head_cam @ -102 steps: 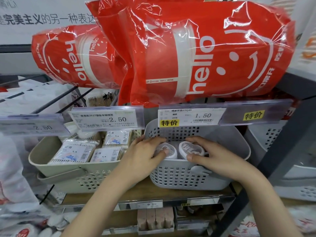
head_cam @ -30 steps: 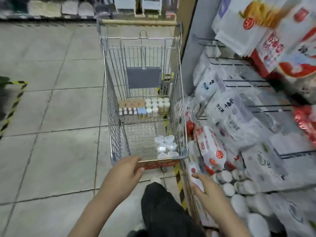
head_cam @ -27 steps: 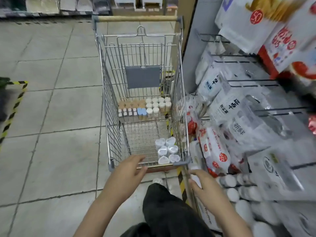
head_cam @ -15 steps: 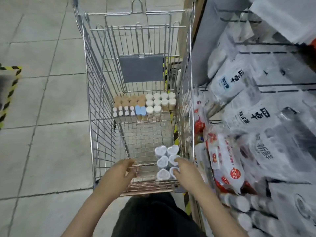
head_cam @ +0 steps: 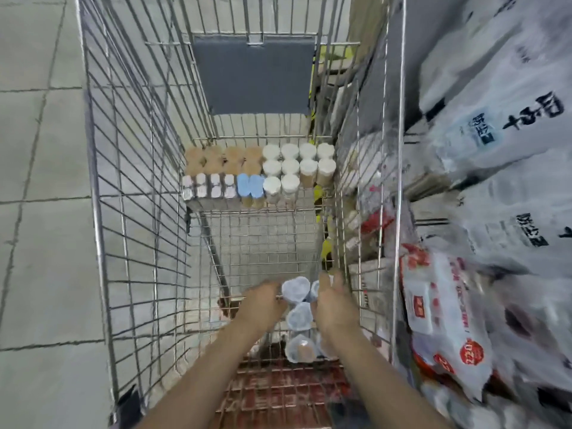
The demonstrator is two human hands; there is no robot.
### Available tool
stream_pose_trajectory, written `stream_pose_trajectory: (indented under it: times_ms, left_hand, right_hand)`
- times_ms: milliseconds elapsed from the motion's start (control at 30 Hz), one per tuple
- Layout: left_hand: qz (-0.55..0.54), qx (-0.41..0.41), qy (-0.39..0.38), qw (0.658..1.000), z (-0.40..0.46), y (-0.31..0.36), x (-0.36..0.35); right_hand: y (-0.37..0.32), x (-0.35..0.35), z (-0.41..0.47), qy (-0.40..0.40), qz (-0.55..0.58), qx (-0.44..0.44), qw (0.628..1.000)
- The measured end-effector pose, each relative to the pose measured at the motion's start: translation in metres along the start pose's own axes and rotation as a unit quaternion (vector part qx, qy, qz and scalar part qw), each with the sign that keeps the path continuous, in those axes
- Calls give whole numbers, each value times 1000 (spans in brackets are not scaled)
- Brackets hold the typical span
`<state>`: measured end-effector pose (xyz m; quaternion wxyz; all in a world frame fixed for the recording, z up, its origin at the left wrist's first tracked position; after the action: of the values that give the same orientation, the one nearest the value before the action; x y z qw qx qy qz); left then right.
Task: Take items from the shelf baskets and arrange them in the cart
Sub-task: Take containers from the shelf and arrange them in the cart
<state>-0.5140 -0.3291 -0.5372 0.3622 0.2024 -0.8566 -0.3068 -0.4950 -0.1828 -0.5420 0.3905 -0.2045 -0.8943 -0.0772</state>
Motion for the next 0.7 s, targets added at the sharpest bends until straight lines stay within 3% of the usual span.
stream_pose_trajectory:
  times_ms: [300,567,700]
  left_hand:
    - [-38,-7,-31,999,34,-38,-31]
    - [-65,-16,39,997,32,-39,-4]
    - [-132,-24,99,986,11,-31,37]
  right_hand:
    - [4,-19,31,-19,43,-29,998]
    - [-6,0,20,8,95,-6,995]
    - [-18,27,2,49,156,15,986]
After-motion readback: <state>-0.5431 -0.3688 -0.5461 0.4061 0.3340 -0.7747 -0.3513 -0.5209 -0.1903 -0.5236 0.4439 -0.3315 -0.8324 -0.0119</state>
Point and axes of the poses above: each hand's wrist, its own z-axis towards the middle knuckle, its own x-axis out of the back of the hand, y = z × x, the point moved 4 cm from there along z, towards the middle knuckle, and after that the axes turned 8 degrees about -x, right-handed, at the moved point
